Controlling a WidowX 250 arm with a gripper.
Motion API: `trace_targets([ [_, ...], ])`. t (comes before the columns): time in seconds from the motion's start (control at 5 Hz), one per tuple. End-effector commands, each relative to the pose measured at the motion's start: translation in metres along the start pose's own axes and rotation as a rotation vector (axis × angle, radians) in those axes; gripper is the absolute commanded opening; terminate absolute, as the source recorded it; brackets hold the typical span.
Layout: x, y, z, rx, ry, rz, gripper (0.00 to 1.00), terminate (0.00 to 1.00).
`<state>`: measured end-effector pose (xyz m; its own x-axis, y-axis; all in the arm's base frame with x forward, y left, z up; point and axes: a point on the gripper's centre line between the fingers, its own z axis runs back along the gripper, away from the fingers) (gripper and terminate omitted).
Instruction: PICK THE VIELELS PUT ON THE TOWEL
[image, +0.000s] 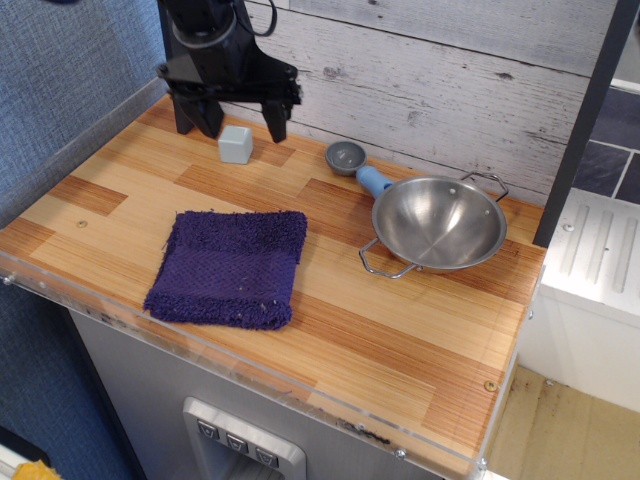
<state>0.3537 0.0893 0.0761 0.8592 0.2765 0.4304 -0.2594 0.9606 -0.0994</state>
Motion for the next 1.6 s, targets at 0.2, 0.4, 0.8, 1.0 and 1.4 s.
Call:
trace_targets([
  [0.2,-0.017,-0.052,0.012,-0.294,-0.064,0.063,1.00,0.00],
  [0.4,-0.025,-0.070,0.013,-0.356,-0.042,0.048,1.00,0.00],
  [0.8,-0.045,-0.089,-0.004,-0.397,0.010,-0.010,1.00,0.00],
  [1.0,-0.054,-0.095,-0.019,-0.394,0.043,-0.018,1.00,0.00],
  [1.4,-0.059,-0.102,-0.042,-0.384,0.062,-0.006,1.00,0.00],
])
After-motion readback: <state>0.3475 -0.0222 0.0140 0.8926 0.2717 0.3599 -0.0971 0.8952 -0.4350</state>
